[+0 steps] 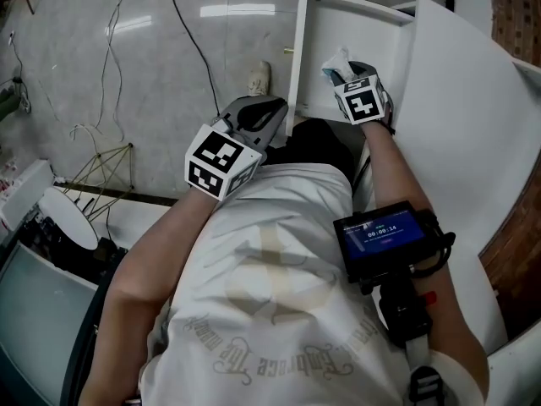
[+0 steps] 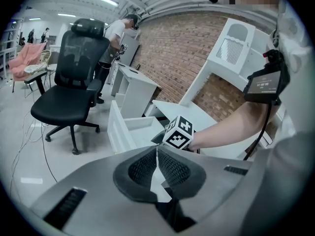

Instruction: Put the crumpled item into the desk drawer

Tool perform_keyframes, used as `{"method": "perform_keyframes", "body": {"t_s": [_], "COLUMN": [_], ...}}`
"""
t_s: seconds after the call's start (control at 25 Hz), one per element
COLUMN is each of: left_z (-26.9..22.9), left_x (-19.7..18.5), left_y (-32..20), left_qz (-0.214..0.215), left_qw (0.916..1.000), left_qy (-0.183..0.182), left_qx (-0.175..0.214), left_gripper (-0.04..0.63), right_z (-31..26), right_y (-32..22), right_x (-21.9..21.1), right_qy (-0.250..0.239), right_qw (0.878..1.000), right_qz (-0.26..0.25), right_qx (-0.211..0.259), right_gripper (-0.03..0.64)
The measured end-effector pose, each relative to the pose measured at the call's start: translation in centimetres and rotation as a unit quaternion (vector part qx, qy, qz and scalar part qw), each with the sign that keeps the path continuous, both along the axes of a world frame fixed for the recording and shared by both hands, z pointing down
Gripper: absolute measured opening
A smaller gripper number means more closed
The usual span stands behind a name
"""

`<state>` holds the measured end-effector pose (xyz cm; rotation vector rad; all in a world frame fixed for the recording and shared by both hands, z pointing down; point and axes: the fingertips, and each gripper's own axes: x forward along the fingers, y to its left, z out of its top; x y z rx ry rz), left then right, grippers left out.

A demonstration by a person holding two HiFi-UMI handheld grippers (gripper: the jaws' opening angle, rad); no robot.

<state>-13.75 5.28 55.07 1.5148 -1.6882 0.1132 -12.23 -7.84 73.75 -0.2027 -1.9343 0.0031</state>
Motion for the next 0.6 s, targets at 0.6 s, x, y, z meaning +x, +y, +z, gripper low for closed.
{"method": "perform_keyframes", "body": {"t_s": [0.6], "left_z": [2.6], "left_x": [-1.3], "left_y": [2.6], "left_qz": [-0.031], "left_qw": [0.9994], "left_qy": [0.014], "left_qx": [-0.010], "left_gripper": [0.029], "right_z": [5.8], "right_y": [-0.7], "right_x": [-2.6], "right_qy": [0.022], "right_qw": [1.000], "right_qz": [0.001], "right_qx": [0.017], "right_gripper": [0.196]}}
